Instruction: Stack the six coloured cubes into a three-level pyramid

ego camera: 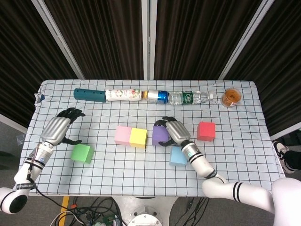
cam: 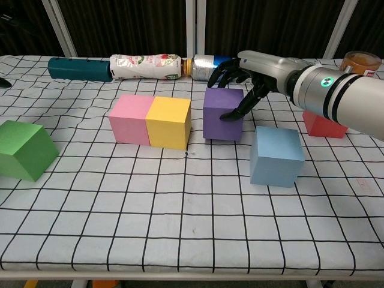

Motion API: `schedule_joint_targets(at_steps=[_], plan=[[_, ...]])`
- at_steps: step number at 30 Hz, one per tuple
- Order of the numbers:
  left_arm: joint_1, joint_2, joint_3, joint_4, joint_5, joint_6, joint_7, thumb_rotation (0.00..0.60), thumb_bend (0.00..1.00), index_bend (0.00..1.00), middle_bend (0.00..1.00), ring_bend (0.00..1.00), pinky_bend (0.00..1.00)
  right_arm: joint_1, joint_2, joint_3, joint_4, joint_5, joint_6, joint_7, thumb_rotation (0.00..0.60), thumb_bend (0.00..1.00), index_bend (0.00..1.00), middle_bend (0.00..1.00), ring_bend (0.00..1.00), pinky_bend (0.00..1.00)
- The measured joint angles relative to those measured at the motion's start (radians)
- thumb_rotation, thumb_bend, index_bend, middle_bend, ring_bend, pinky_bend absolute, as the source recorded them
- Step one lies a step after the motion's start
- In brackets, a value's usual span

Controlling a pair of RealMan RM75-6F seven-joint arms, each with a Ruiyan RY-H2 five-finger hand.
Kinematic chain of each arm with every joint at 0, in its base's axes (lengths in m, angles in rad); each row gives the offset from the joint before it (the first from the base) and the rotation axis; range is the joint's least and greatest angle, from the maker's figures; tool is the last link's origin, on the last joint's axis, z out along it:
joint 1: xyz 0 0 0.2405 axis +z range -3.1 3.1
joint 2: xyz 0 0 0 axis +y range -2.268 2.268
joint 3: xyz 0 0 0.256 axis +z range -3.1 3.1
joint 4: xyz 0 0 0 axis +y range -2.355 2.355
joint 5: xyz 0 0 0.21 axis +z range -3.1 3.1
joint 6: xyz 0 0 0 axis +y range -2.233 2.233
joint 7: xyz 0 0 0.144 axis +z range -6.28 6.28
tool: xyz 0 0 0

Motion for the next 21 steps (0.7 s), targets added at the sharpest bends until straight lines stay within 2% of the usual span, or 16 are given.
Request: schedule_joint_targets(at_steps=[11,21], plan=[[0.01,0.006,0.003,-0.003,0.015,0.001,-0.026,0.6,0.08,0.21,0.12,0.06,0.13,0.017,-0.019,-0.015,-0.011,0.013,0.002,-0.04,0.6,0.18,0.28,0.41,0.12,0.14],[0.011,0.006,0.001,0.008,0.023,-0.006,-0.047,0.6,0.07,0.21,0.12,0.06,0.13,0.038,-0.063,-0.017,0.025,0.024,0.012,-0.071,0.6,0.18,0.27,0.4,0.11,0.14]])
